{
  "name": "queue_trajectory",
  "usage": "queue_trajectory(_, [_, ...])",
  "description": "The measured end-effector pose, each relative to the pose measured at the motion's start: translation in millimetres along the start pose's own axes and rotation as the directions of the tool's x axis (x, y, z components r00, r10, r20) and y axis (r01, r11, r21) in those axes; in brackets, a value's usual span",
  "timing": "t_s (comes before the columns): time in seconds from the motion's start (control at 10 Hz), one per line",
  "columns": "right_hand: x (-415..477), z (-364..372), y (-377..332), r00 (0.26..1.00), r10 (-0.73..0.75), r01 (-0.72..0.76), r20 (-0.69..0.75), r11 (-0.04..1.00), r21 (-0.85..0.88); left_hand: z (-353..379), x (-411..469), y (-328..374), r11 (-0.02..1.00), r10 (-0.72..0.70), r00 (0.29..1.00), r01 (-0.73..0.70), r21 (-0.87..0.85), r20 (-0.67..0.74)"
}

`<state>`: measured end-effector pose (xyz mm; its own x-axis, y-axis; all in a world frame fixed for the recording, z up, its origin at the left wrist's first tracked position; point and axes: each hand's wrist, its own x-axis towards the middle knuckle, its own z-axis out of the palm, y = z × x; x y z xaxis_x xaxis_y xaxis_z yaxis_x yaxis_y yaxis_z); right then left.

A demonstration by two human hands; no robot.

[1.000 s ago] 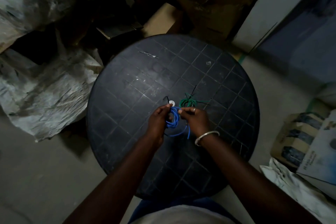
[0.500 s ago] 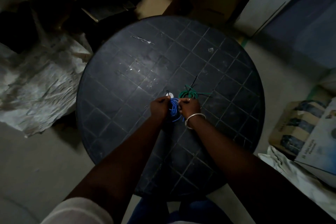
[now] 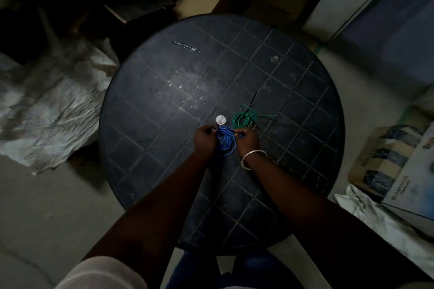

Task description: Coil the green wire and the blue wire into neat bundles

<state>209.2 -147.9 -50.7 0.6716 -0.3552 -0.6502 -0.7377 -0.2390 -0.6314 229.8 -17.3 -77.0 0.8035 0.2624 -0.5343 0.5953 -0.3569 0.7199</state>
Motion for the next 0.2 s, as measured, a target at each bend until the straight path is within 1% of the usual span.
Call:
queue_trajectory(0.1, [-4.1,-2.3,-1.0,0.999,-0.031,0.031,-0.018,0.999,0.033,-0.1,3.1,-10.1,0.999,-0.044,0.999,0.044,-0.005,-0.018])
queue_trajectory(0.2, [-4.1,0.8,2.9,0.998,-0.048,0.050,-0.032,0.997,0.058,-1.4,-0.7,-9.7,0.996,-0.064,0.997,0.061,-0.059,-0.038])
